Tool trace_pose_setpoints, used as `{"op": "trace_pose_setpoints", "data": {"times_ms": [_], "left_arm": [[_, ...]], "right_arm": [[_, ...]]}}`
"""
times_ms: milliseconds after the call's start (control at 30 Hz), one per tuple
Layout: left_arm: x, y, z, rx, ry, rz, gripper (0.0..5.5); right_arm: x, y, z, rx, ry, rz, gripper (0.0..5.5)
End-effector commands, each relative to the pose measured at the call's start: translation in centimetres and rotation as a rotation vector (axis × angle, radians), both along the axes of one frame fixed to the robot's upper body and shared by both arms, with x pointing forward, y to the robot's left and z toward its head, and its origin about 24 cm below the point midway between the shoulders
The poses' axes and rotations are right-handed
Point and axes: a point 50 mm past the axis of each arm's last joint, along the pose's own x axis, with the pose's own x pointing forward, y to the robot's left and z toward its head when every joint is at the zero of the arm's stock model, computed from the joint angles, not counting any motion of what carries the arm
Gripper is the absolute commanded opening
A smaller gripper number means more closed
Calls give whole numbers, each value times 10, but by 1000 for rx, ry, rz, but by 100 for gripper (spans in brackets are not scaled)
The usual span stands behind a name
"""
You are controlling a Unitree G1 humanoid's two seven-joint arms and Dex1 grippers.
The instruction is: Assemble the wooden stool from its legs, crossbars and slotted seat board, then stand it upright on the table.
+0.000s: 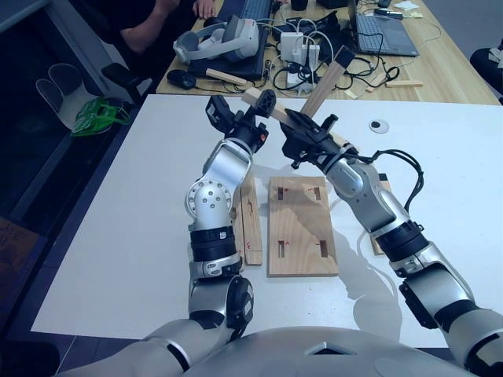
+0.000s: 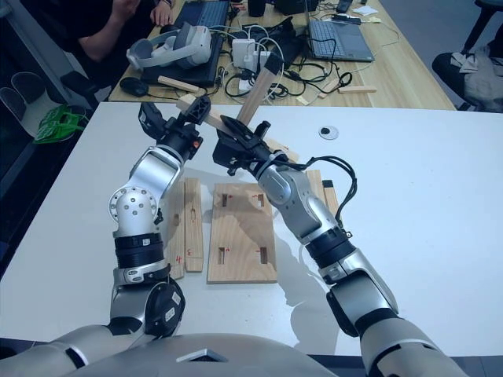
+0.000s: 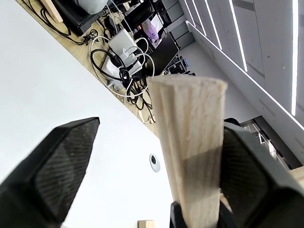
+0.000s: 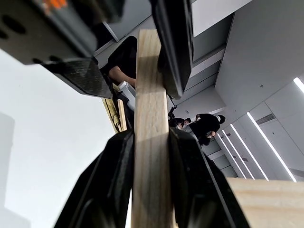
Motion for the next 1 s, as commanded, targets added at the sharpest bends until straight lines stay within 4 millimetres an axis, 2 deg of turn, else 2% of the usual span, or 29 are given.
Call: {"op": "trace_pose_setpoints", "data": {"times_ms": [33,200,433,500,700,733,800,1000], "left_arm": [[2,-28,30,-98,-65,-86,340],[-4,-36,33,-113,-47,-134,262],[-4,-34,39,-140,-36,-116,156],[-4,-34,40,-149,-30,-115,136],[-4,-33,43,-196,-18,-85,125],[-3,-32,45,-207,-21,-71,125],[-1,-29,48,-228,-29,-41,115],[5,-18,52,-240,-49,56,102]], "right_arm": [[-1,1,1,-17,-17,17,97],[-2,1,-4,-36,-13,27,97],[-4,1,-11,-50,5,38,97],[-4,1,-12,-49,8,39,97],[-4,0,-13,-54,8,42,97],[-4,0,-14,-63,14,50,134],[-6,0,-17,-87,43,85,155],[-21,-3,-24,-122,161,263,272]]}}
